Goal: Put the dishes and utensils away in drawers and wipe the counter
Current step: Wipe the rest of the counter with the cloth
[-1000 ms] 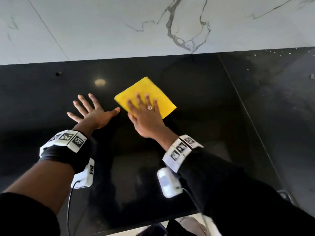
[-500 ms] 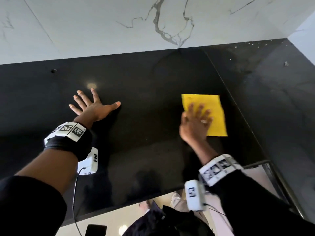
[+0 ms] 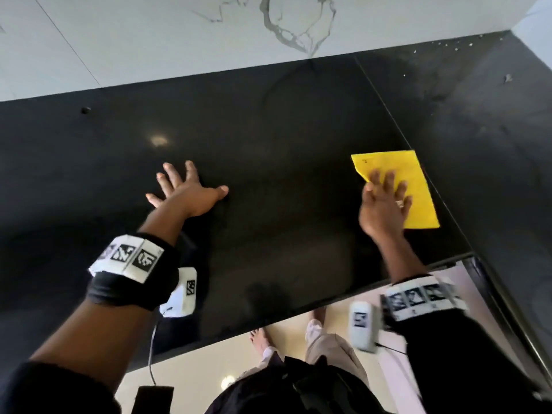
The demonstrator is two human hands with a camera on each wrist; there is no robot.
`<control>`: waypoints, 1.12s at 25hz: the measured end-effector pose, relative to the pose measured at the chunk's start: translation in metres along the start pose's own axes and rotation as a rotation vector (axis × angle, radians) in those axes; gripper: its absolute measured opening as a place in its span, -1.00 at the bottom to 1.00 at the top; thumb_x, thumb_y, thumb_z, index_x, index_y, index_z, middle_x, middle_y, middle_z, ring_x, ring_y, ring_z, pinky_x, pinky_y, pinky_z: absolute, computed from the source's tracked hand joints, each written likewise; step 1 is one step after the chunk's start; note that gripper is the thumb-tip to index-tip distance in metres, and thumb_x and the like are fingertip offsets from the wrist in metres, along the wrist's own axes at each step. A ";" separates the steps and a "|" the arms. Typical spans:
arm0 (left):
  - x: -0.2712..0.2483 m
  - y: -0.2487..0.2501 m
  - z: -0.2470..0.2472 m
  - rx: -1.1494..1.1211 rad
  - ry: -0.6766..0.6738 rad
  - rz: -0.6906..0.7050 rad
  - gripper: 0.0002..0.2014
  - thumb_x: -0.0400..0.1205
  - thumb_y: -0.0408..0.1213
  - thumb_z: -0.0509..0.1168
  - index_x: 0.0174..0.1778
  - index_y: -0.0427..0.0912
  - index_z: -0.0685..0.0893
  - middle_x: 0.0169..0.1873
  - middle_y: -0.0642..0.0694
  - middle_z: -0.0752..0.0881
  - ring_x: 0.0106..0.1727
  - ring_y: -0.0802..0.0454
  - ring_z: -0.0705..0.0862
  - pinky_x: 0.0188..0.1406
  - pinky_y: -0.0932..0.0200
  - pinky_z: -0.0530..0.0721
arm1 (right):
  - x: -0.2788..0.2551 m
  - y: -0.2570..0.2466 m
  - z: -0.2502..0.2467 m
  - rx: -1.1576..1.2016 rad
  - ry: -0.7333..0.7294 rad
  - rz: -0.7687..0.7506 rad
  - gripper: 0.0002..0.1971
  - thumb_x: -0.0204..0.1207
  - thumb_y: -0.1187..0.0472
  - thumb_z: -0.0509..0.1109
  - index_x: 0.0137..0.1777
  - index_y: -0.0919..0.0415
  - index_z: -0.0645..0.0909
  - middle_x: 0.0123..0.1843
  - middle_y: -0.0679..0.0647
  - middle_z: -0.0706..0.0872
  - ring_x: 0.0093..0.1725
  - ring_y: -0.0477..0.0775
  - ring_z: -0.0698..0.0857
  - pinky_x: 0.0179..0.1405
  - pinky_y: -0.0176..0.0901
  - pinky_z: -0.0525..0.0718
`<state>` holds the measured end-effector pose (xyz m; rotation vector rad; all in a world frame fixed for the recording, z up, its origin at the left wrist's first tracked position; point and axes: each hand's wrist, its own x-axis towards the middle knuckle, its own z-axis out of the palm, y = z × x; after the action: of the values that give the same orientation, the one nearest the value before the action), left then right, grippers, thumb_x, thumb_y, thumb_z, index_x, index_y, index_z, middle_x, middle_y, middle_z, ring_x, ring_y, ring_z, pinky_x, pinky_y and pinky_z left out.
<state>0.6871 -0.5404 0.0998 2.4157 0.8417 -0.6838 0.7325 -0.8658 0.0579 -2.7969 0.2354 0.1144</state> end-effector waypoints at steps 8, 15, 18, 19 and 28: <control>-0.020 -0.004 0.015 -0.190 -0.051 0.092 -0.31 0.71 0.29 -0.13 0.73 0.13 -0.15 0.70 0.05 -0.32 0.70 -0.03 -0.36 0.59 -0.38 -0.34 | -0.089 -0.009 0.022 -0.050 -0.281 -1.071 -0.53 0.75 -0.01 0.01 0.61 0.02 0.39 0.70 0.12 0.27 0.70 0.24 0.15 0.63 0.02 0.04; -0.025 -0.012 0.037 -0.033 0.000 0.120 -0.10 0.55 0.50 -0.07 0.69 0.19 -0.29 0.65 0.13 -0.44 0.66 0.06 -0.46 0.52 -0.47 -0.42 | -0.092 0.058 0.010 -0.063 0.040 -0.461 -0.46 0.77 -0.05 -0.18 0.66 0.11 0.27 0.67 0.30 0.29 0.60 0.57 0.26 0.47 0.46 0.32; -0.027 -0.010 0.037 0.040 -0.018 0.090 0.09 0.41 0.60 0.07 0.66 0.19 -0.37 0.63 0.14 -0.49 0.65 0.04 -0.49 0.45 -0.57 -0.39 | -0.183 0.023 0.026 -0.107 -0.308 -1.031 -0.50 0.78 0.03 -0.01 0.72 -0.06 0.11 0.76 0.05 0.04 0.74 0.29 -0.05 0.68 0.20 -0.09; -0.028 -0.009 0.036 0.072 -0.030 0.088 0.15 0.37 0.61 0.12 0.65 0.19 -0.40 0.63 0.13 -0.51 0.65 0.02 -0.49 0.44 -0.59 -0.36 | -0.181 0.034 0.014 -0.091 -0.354 -1.085 -0.49 0.78 0.03 0.02 0.72 -0.07 0.11 0.77 -0.03 0.01 0.75 0.18 -0.12 0.70 0.11 -0.15; -0.040 -0.005 0.038 0.064 -0.008 0.055 0.15 0.42 0.52 0.21 0.66 0.16 -0.41 0.63 0.10 -0.51 0.65 -0.04 -0.48 0.41 -0.67 -0.31 | -0.153 0.076 0.008 0.042 -0.177 -0.582 -0.44 0.77 -0.12 -0.20 0.71 0.00 0.19 0.76 0.03 0.05 0.74 0.23 -0.08 0.65 0.30 -0.02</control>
<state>0.6453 -0.5761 0.0933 2.4817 0.7585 -0.7085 0.5685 -0.9114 0.0418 -2.6696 -0.6051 0.2090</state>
